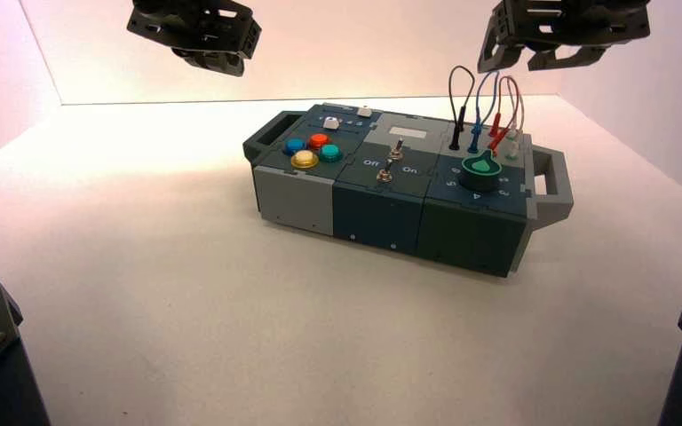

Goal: Open right gripper.

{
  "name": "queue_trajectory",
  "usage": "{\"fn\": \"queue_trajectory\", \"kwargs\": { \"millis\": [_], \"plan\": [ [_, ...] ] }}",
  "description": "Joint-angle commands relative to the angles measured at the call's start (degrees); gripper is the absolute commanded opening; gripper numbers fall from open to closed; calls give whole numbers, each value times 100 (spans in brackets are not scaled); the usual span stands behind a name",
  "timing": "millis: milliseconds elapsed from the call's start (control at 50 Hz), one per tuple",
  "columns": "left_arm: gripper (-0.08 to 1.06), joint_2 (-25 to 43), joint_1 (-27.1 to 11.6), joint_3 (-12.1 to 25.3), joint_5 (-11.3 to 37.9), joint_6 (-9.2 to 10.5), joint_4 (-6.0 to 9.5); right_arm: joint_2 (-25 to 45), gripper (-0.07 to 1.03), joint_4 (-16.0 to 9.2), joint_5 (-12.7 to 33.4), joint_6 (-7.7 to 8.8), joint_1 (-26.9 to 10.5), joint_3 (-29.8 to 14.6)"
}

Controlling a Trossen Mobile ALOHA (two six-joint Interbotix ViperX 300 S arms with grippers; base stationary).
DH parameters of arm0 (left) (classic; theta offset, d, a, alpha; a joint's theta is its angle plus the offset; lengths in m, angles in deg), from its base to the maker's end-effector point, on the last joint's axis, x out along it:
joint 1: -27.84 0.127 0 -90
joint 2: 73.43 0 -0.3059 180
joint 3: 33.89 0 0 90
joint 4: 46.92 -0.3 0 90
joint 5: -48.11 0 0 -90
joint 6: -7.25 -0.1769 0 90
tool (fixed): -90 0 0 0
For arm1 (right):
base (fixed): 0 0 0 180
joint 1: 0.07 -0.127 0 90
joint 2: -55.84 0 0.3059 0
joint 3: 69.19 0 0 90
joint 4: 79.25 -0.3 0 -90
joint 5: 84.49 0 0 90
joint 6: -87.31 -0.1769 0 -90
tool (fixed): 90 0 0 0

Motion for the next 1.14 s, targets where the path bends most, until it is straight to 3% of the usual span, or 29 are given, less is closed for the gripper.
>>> {"fn": "queue_trajectory", "kwargs": {
  "millis": [20,560,740,1140],
  "plan": [
    [-3,-114,-9,114,-26,-26,-9,-70,99,0,26,18,-18,-176],
    [-3,-114,-9,114,-26,-26,-9,-396,99,18,9,18,-9,-88],
    [-3,-88,-9,132,-26,-35,-18,-501,99,18,-246,26,-9,44],
    [-3,-105,-9,132,-9,-26,0,-510,99,18,-325,26,-9,79]
  ]
}}
